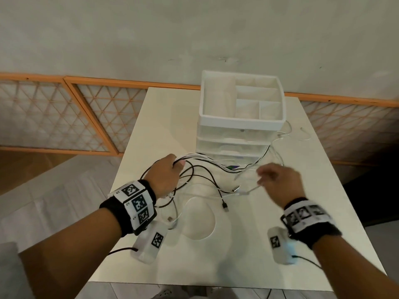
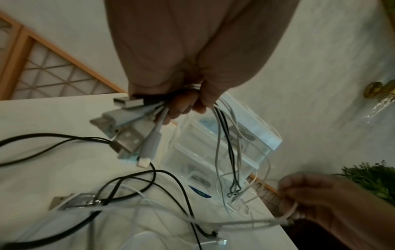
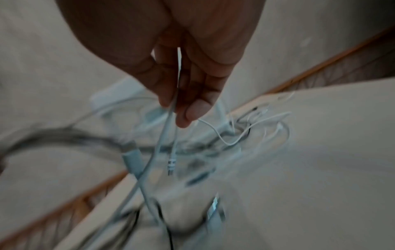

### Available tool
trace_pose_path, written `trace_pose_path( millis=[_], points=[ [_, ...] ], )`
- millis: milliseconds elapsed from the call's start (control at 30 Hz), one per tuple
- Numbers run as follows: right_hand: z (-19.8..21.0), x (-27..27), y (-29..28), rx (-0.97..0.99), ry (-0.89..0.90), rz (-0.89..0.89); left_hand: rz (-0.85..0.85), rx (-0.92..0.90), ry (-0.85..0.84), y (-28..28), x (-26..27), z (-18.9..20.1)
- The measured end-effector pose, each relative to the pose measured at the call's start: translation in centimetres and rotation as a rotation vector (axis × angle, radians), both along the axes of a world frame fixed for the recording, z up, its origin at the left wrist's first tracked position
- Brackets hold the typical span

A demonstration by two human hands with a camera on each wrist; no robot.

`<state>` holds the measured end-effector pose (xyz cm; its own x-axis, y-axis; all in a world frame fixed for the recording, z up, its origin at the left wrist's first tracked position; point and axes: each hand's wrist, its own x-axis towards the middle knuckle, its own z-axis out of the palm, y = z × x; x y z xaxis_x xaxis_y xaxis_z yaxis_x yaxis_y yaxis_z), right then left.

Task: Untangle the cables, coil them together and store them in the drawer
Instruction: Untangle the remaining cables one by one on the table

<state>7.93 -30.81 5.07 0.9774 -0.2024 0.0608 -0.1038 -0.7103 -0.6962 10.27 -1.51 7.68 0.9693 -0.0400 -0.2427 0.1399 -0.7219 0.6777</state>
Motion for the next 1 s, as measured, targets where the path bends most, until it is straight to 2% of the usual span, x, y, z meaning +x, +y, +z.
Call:
trace_pose_path(
  millis=[100,167,267,333,400,567,700,867,933,1000],
  points=[
    [4.2,0.5,-2.0,0.352,-0.174,-0.118,0.046,-0.027,0.016,-0.2,0.5,-0.4],
    [6.0,0.2,-1.8,0.411,-0.203,-0.079,0.092,-0.139,0.042,-0.6,0.8,-0.3],
    [6.9,-1.1,-0.1,0.324,-0.196,0.127,0.134,-0.313,0.049,-1.7,0.9,0.9],
    [6.7,-1.9,1.5,0.255,-0.185,0.277,0.106,-0.411,0.043,-2.8,0.8,2.1],
    [6.3,-2.2,3.2,0.209,-0.214,0.347,0.052,-0.496,0.053,-4.0,0.6,2.9],
    [6.5,-1.3,5.4,0.174,-0.325,0.306,-0.117,-0.545,0.063,-6.3,-0.5,3.0],
    [7.0,-1.1,5.7,0.216,-0.278,0.318,-0.065,-0.575,-0.006,-6.5,-0.6,2.8],
    [7.0,-1.5,6.5,0.290,-0.308,0.329,-0.110,-0.591,-0.026,-6.9,-0.4,3.5],
    [6.9,-1.5,6.1,0.298,-0.268,0.326,-0.126,-0.521,-0.074,-6.8,-0.3,4.0],
    [5.8,-1.3,4.5,0.132,-0.198,0.309,-0.147,-0.421,-0.147,-6.1,0.2,4.8]
  ],
)
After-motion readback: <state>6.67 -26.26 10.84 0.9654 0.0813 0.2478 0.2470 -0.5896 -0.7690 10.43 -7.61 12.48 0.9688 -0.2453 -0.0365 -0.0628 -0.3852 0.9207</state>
